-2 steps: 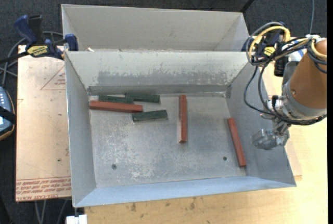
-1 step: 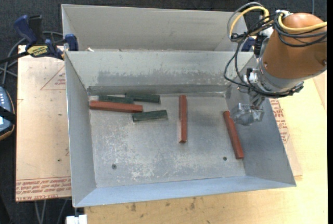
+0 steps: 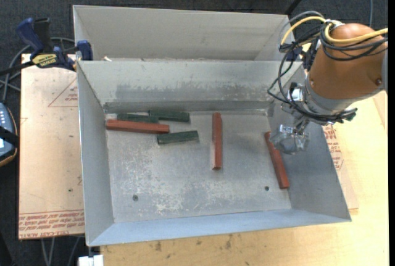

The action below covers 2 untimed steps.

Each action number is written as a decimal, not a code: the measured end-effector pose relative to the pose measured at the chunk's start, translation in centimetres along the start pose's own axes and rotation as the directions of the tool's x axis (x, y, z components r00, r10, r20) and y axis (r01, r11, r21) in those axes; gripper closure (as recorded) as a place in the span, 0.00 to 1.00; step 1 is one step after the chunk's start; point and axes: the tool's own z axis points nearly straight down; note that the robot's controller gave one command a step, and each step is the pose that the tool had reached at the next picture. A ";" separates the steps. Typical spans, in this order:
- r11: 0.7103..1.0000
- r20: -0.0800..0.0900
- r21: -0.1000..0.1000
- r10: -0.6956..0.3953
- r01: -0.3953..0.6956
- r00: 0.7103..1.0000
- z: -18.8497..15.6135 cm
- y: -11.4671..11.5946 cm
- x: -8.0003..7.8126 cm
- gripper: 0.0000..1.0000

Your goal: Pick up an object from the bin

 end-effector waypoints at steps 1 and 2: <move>1.000 0.000 0.001 0.003 -0.003 1.000 -0.1 0.0 0.0 0.00; 0.985 0.010 0.004 -0.173 0.173 0.985 6.8 -3.5 -0.8 0.00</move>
Offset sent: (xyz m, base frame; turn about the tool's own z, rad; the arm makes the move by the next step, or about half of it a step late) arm 0.0000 0.0000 0.0000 0.0000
